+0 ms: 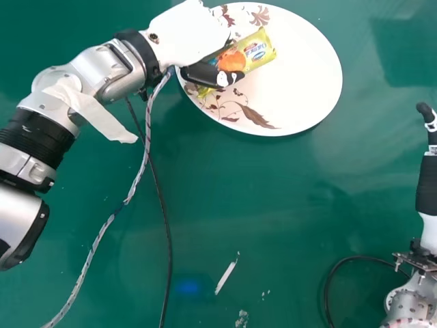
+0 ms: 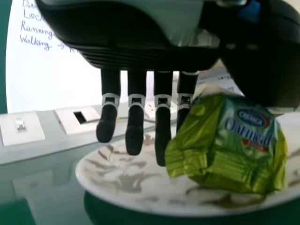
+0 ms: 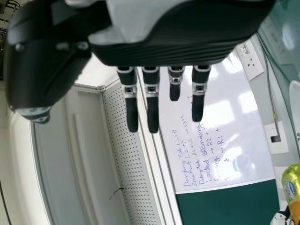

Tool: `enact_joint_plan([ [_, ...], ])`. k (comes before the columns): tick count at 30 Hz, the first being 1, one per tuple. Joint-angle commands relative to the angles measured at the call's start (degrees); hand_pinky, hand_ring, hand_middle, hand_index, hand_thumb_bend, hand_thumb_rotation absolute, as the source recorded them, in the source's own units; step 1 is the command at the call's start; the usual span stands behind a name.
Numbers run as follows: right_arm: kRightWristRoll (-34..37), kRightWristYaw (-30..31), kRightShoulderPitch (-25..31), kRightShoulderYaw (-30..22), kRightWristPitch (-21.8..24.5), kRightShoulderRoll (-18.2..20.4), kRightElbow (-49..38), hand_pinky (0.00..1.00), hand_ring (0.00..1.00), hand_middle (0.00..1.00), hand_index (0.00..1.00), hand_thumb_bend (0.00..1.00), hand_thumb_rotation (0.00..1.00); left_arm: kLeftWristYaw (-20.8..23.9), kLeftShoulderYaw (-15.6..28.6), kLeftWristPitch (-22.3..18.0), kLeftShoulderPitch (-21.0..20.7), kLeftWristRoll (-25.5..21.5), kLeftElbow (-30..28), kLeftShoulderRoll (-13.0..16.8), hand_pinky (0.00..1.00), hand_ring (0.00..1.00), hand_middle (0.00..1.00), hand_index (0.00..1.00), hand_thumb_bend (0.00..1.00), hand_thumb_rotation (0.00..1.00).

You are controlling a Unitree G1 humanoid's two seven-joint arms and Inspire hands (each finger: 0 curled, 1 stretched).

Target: Pick up biscuit and place it in the plate

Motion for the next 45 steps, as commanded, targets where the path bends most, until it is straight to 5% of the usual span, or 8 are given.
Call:
enact_joint_plan([
  [1,0.01,-0.28,1.0,2.07,-1.63,5.1,6.99,0.82,0.85,0.79,0.76,0.88,0.34,1.62,-1.7,-2.56,-2.53,1.03,2.45,0.63,0.2,0.25,0.32,0.48,0.52,0.14],
  [10,-0.49,-1.69,2.22,2.64,-2.67,6.48,5.8,0.91,0.92,0.85,0.79,0.91,0.38,3.44,-7.98,-12.71,-9.02,3.02,14.33,0.24,0.2,0.24,0.31,0.48,0.52,0.14],
  [17,0.41,-1.03,2.04,2.52,-2.15,6.16,5.9,0.91,0.96,0.87,0.83,0.99,0.49,-0.27,-11.65,-14.65,-11.95,2.36,21.1,-3.02,0.21,0.25,0.32,0.48,0.52,0.14],
  [28,0.88,-0.08,1.69,2.64,-2.07,6.06,6.63,0.87,0.97,0.9,0.82,1.0,0.62,-5.7,-14.55,-15.92,-12.0,0.67,21.4,-4.38,0.26,0.3,0.38,0.48,0.52,0.16],
  [29,1.13,0.16,1.73,2.63,-1.72,6.01,6.78,0.88,0.98,0.91,0.81,1.0,0.63,-5.91,-14.62,-16.08,-11.96,0.42,21.33,-4.36,0.28,0.33,0.41,0.52,0.76,0.34],
  [30,0.95,0.4,1.74,2.64,-1.96,6.02,6.91,0.89,0.98,0.91,0.81,1.0,0.64,-5.95,-14.69,-16.2,-11.9,0.25,21.22,-4.33,0.32,0.37,0.46,0.56,0.88,0.45],
  [34,-1.16,1.03,2.69,3.65,-2.58,5.49,6.07,0.91,0.99,0.92,0.8,1.0,0.67,-5.66,-14.85,-16.88,-11.51,-0.24,20.38,-4.07,0.43,0.51,0.64,0.67,1.0,0.78],
  [45,-0.57,1.67,3.11,3.96,-1.29,4.28,6.23,1.0,1.0,0.96,0.89,0.98,0.84,4.29,-14.07,-16.68,-8.95,1.21,12.75,-1.13,0.48,0.59,0.8,0.78,1.0,0.85],
])
